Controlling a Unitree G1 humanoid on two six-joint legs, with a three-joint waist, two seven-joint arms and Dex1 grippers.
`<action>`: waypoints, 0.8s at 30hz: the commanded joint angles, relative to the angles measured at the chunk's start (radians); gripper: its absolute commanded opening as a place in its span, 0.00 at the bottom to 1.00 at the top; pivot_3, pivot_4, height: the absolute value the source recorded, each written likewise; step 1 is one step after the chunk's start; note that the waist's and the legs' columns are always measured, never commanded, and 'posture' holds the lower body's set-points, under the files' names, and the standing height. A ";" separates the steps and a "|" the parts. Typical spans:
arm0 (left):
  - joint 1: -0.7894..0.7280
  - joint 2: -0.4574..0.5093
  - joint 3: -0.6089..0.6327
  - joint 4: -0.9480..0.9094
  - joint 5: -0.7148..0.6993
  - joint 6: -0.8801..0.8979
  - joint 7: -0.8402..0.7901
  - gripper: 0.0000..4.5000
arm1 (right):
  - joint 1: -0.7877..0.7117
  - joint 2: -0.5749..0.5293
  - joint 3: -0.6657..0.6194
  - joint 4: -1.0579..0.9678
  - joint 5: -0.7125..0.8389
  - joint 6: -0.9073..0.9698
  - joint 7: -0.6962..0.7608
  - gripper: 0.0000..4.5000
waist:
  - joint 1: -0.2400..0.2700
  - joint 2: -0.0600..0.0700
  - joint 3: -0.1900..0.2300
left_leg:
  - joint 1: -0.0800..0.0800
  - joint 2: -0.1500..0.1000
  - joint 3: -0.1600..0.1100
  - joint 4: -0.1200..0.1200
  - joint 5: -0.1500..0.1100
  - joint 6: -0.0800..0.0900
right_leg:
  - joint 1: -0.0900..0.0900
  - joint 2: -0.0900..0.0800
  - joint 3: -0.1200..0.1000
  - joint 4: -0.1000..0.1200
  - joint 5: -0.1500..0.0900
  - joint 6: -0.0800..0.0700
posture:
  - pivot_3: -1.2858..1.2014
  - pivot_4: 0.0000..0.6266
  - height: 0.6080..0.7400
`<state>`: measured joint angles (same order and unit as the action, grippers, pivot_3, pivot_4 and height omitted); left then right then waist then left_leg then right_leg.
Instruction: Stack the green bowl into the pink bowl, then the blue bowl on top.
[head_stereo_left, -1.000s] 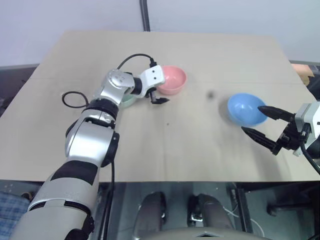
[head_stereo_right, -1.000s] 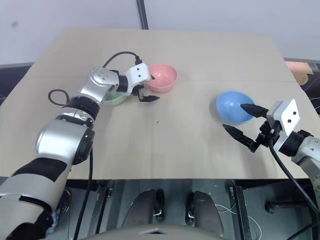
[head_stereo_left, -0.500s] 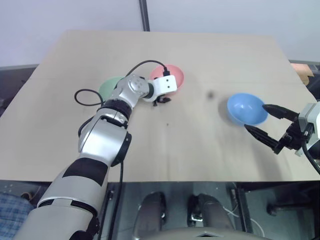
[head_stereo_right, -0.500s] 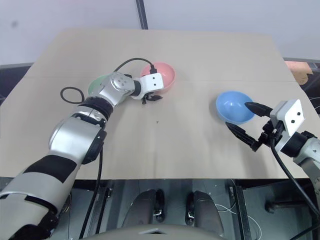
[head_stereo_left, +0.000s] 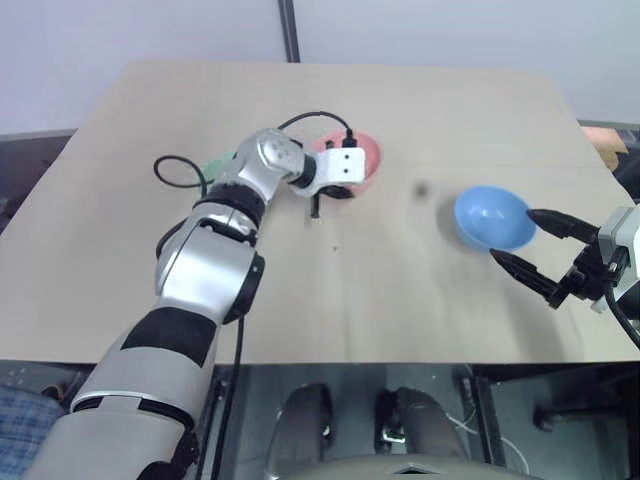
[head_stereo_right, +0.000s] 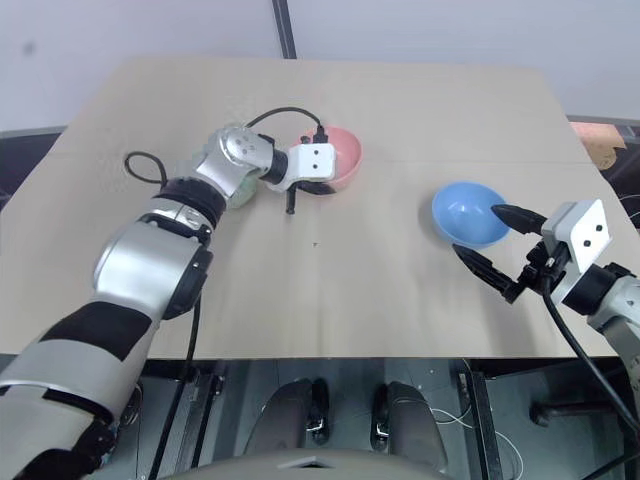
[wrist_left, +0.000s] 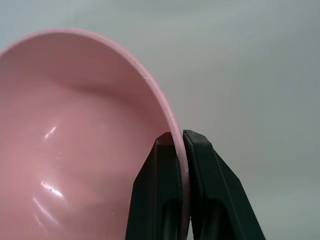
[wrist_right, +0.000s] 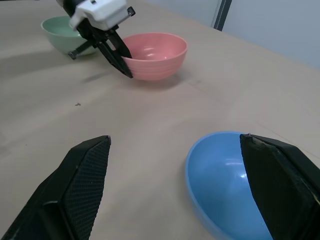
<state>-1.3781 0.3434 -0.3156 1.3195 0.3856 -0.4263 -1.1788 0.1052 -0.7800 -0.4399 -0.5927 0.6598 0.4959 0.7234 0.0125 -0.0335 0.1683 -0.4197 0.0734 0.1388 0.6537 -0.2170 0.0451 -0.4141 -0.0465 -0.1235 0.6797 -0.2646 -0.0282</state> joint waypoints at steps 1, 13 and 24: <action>-0.025 0.024 0.022 -0.091 -0.075 -0.112 -0.209 0.01 | -0.014 -0.004 -0.021 -0.024 0.004 -0.020 0.003 1.00 | 0.000 0.000 0.000 | 0.000 0.000 0.000 0.000 0.000 0.000 | 0.000 0.000 0.000 0.000 0.000 0.000 | 0.52 0.24 1.00; 0.169 0.032 -0.068 -0.472 -0.181 -0.256 -0.429 0.01 | -0.024 0.007 -0.001 -0.025 -0.004 -0.020 -0.006 1.00 | 0.000 0.000 0.000 | 0.000 0.000 0.000 0.001 0.000 0.000 | 0.000 0.000 0.000 0.001 0.000 0.000 | 0.52 0.24 1.00; 0.272 0.059 -0.225 -0.696 -0.232 -0.272 -0.436 0.01 | -0.019 0.017 0.001 -0.040 -0.004 -0.017 -0.018 1.00 | 0.001 0.002 -0.001 | 0.001 0.001 0.000 0.003 0.000 0.000 | 0.002 0.001 0.001 0.002 0.000 0.000 | 0.52 0.24 1.00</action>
<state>-1.1090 0.3912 -0.5297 0.6637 0.1735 -0.6788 -1.6106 0.0903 -0.7651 -0.4167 -0.5937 0.6494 0.4958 0.7113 0.0137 -0.0319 0.1674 -0.4186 0.0739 0.1384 0.6570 -0.2170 0.0454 -0.4125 -0.0457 -0.1225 0.6815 -0.2646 -0.0281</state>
